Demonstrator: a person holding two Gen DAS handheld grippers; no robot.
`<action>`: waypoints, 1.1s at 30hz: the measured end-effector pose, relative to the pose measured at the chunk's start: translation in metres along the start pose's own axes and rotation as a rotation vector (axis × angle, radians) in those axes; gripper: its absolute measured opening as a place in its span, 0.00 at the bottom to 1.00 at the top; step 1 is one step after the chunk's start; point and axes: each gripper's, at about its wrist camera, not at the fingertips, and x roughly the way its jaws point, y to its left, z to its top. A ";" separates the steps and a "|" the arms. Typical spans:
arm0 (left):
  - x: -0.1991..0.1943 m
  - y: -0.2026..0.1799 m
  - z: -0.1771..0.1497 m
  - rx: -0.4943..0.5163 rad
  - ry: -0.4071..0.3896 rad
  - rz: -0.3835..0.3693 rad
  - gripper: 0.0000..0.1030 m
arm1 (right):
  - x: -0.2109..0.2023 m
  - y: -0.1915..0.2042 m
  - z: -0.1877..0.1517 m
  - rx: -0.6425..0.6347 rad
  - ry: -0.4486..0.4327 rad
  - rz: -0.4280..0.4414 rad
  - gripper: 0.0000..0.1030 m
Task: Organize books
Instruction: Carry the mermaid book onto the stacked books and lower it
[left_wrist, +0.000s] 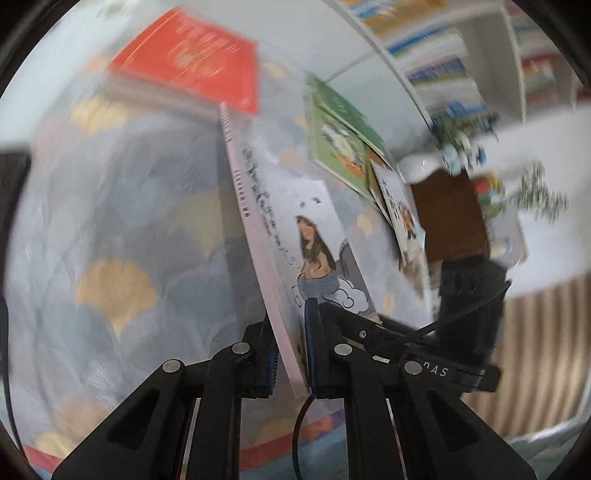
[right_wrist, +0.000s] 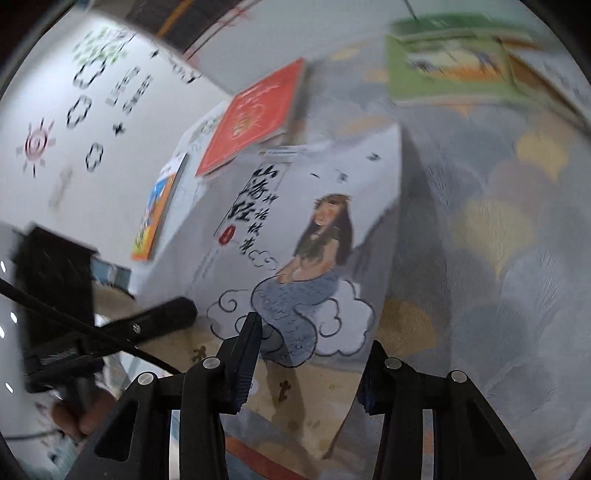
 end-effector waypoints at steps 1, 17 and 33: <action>-0.004 -0.010 0.002 0.042 -0.007 -0.002 0.12 | -0.004 0.001 -0.002 -0.015 -0.005 -0.003 0.42; -0.046 0.009 0.093 0.051 -0.203 -0.019 0.15 | 0.011 0.067 0.104 -0.242 -0.097 -0.023 0.44; -0.007 0.115 0.172 -0.155 -0.227 0.193 0.13 | 0.135 0.088 0.201 -0.363 -0.003 -0.348 0.51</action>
